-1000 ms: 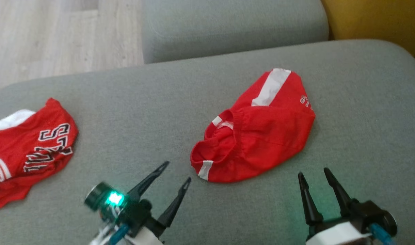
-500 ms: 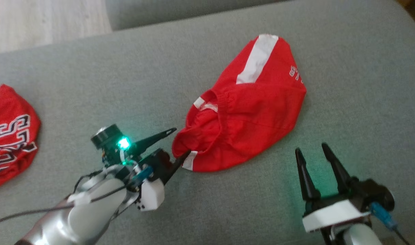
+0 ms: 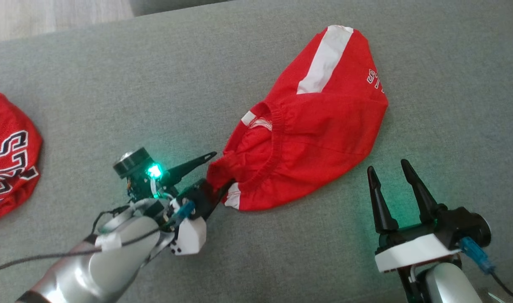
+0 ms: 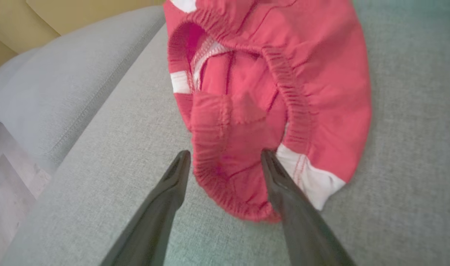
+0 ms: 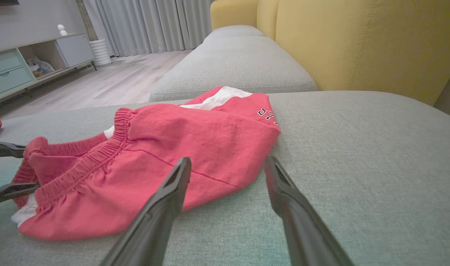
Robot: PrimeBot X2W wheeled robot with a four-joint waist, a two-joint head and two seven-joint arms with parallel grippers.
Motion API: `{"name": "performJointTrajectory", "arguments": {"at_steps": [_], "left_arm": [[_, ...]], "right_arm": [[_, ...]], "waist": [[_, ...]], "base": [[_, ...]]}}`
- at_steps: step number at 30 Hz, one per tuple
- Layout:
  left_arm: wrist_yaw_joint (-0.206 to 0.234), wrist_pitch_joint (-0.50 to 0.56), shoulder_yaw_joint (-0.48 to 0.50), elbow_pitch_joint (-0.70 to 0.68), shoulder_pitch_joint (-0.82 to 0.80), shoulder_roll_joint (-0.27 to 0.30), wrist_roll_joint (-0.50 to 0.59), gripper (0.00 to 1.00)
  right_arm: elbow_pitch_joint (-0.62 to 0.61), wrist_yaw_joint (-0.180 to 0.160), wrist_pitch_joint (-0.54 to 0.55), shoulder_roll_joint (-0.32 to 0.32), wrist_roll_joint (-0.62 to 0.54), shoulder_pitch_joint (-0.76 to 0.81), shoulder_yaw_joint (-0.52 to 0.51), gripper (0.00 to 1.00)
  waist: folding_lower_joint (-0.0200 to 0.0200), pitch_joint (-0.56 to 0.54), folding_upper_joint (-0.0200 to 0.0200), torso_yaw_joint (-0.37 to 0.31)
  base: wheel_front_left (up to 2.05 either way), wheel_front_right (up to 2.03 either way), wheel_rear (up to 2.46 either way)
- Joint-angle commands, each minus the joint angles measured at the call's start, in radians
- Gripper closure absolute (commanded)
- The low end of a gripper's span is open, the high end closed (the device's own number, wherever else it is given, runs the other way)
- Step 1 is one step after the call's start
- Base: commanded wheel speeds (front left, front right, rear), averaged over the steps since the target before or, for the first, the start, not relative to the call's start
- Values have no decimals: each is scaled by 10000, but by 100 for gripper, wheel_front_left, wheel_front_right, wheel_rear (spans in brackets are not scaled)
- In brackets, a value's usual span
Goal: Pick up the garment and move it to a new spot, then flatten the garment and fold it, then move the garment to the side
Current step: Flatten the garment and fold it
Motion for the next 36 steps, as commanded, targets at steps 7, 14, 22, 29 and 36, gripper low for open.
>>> {"name": "performJointTrajectory", "arguments": {"at_steps": [7,14,22,29,36], "left_arm": [[183,60,100,-1745,269,661,1,0],[-17,634,-247,-2810,181,946,71,0],[105,1654,-189,-3463,361,1104,-360,0],[144,2124,-49,-2991,489,1350,-802,0],[-91,2035,-255,-2781,425,1323,-1165,41]], "right_arm": [[-234,-7,-36,-54,28,-9,322,0],[-227,-7,-36,-54,62,17,415,0],[-243,-7,-36,-54,122,27,433,0],[-276,-7,-36,-54,182,-55,395,0],[-284,-7,-36,-54,232,-120,373,0]], "waist": [[0,-254,0,62],[0,-272,0,-31],[0,-187,0,-205],[0,-64,0,-262],[0,53,0,-271]], "base": [[0,0,0],[0,0,0],[0,0,0],[0,0,0],[0,0,0]]}}
